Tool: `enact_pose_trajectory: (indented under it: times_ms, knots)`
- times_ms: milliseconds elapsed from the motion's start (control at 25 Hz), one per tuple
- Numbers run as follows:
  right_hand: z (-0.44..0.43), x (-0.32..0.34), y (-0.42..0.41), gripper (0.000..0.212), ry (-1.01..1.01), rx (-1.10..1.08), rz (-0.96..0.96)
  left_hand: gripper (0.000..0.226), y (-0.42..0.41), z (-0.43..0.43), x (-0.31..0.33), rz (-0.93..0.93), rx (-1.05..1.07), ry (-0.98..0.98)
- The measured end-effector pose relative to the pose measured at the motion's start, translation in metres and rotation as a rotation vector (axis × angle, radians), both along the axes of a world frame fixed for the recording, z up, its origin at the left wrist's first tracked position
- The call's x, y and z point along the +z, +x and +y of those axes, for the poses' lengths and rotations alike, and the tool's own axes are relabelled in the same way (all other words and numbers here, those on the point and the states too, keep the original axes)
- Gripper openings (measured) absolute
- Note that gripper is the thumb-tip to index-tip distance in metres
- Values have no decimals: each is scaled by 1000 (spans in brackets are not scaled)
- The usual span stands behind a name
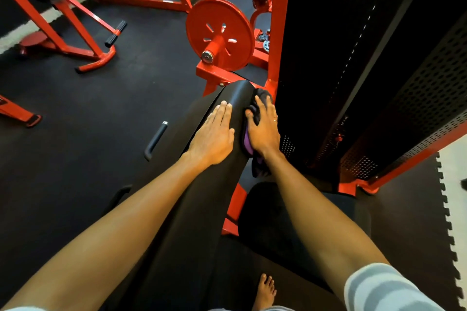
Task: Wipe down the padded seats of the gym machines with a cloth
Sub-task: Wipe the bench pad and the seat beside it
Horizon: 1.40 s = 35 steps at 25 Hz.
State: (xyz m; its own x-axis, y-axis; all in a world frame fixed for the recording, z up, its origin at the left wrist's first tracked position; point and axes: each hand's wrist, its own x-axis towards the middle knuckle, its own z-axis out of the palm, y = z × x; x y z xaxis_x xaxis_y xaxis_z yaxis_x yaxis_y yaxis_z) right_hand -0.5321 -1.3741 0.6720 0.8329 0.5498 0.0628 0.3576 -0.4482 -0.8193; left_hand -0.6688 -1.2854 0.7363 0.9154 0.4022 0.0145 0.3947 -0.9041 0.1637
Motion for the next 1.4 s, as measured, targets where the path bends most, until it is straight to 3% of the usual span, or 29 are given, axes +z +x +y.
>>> enact_pose_trajectory:
  times_ms: [160,280,480,680,760,880,920,1200,1400]
  knots:
    - [0,3,-27,62,-39,-158,175,66,1,1,-1,-19,1,-12]
    - [8,14,-40,59,-29,-90,52,66,2,2,-3,-20,3,29]
    - [23,17,9,56,-61,-28,-99,66,1,0,-4,-45,15,0]
    - [28,18,28,58,-95,-229,145,66,2,-1,-2,-49,22,-10]
    - [30,20,9,60,-102,-145,33,66,2,-2,-1,-46,27,-15]
    - [18,7,-15,59,-48,44,-313,66,2,-1,-1,-42,19,-3]
    - [15,4,-9,59,-23,41,-287,66,2,0,-1,-46,15,-5]
    - [21,-2,17,68,9,-377,373,66,1,-1,0,-28,25,-8]
    - [-4,-10,-52,65,142,-415,538,66,2,-1,-2,-40,36,9]
